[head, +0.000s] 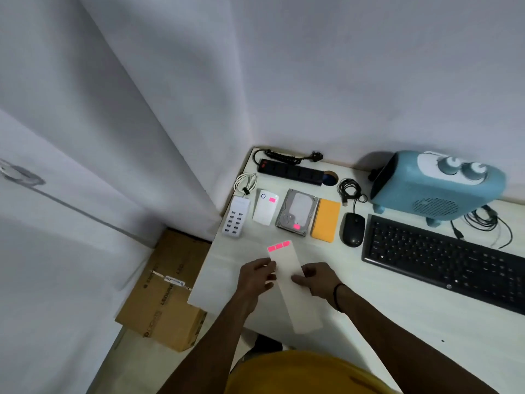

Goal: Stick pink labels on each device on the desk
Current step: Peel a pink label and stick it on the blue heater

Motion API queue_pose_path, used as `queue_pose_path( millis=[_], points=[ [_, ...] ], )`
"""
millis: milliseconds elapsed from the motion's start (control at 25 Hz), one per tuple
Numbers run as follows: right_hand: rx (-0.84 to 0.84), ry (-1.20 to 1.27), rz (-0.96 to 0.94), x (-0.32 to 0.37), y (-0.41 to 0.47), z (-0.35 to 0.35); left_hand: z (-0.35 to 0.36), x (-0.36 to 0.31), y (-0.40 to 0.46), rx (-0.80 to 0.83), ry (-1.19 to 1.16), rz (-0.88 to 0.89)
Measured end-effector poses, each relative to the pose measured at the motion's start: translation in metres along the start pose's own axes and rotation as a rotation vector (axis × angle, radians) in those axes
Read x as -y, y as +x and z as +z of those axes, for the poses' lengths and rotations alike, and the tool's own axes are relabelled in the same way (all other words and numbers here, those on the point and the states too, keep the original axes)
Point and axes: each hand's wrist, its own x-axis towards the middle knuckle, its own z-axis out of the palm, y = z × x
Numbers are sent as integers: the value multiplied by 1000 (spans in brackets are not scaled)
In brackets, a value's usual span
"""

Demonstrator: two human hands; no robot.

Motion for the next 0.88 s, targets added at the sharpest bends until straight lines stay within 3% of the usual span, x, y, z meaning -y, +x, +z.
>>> queue_pose_path(
  millis=[120,200,320,480,680,880],
  points=[
    [-93,42,-48,11,-10,-24,25,-37,-8,24,-46,120],
    [-296,-33,-153,16,-16,-36,43,-56,-14,54,-45,192],
    [-632,-260,-481,21,-24,-50,66,-70,-23,130,-14,253],
    [-705,-299,-701,27,-35,-71,95,-76,-38,269,59,285],
    [-770,-252,-721,25,-43,-90,114,-84,-49,332,156,397],
    [-777,-206,-661,26,-46,-96,115,-87,-47,266,463,669]
  ],
)
